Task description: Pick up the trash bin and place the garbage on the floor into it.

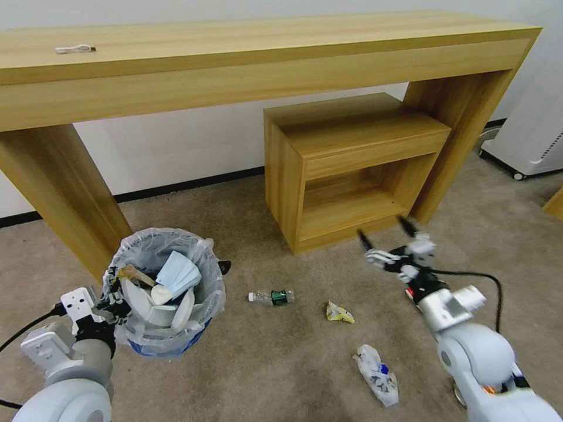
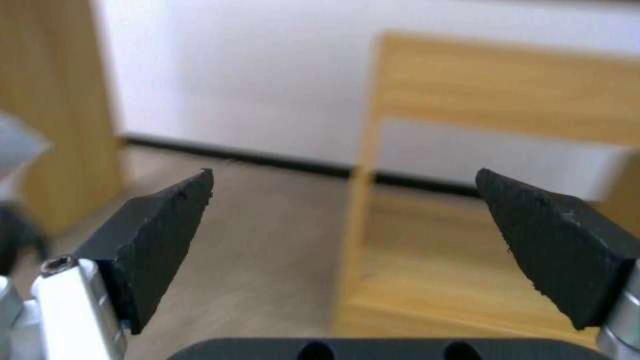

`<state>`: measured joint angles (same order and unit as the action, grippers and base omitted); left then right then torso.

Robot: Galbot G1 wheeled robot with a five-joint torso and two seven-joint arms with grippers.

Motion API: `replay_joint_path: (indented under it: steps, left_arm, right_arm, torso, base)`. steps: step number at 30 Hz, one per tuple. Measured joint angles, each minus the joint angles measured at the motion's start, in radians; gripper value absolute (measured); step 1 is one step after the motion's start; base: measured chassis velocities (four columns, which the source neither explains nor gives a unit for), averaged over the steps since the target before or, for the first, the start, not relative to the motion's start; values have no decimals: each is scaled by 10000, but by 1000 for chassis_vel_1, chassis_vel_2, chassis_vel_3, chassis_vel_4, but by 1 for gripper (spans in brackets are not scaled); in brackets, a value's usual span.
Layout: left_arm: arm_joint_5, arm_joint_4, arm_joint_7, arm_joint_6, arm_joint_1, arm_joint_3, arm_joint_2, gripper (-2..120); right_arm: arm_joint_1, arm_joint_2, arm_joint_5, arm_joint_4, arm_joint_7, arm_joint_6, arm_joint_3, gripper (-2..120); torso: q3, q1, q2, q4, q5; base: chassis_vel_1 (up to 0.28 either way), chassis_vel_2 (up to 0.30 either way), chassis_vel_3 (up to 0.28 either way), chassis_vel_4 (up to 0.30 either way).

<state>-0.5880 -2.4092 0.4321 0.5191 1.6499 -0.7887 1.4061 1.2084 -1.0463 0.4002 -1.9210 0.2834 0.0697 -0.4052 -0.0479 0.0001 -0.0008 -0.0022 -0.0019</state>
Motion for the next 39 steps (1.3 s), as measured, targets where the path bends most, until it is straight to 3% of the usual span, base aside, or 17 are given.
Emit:
replay_joint_path:
  steps: [5, 6, 12, 20, 28, 39]
  left_arm:
    - [193, -26, 13, 1, 95, -8, 129, 1]
    - [193, -26, 13, 1, 95, -8, 129, 1]
    - [288, -181, 55, 6, 267, -98, 283, 1]
    - [344, -330, 100, -28, 438, -172, 471, 1]
    - [463, -423, 113, -138, 607, -145, 598, 1]
    - [513, -419, 135, -223, 613, -77, 660, 1]
  right_arm:
    - [-1906, -406, -193, 1604, 736, 1107, 1997, 100]
    - [-1906, -406, -193, 1604, 736, 1107, 1997, 100]
    - [-4223, -912, -1946, 4338, 1920, 1358, 4027, 100]
    - [-6008, -1388, -3117, 6264, 3588, 1199, 5192, 100]
    - [-6518, -1585, -3779, 7316, 4203, 990, 6115, 100]
    - [-6794, -2230, -6745, 9324, 5011, -49, 5911, 100]
  torso:
    - [0, 0, 0, 2, -2]
    - [0, 0, 0, 2, -2]
    - [-1, 0, 0, -1, 0]
    - [0, 0, 0, 1, -4]
    - [1, 0, -1, 1, -1]
    - [1, 0, 0, 0, -2]
  base:
    - [0, 0, 0, 0]
    - [0, 0, 0, 0]
    - [0, 0, 0, 0]
    - [0, 0, 0, 0]
    - [0, 0, 0, 0]
    - [0, 0, 0, 0]
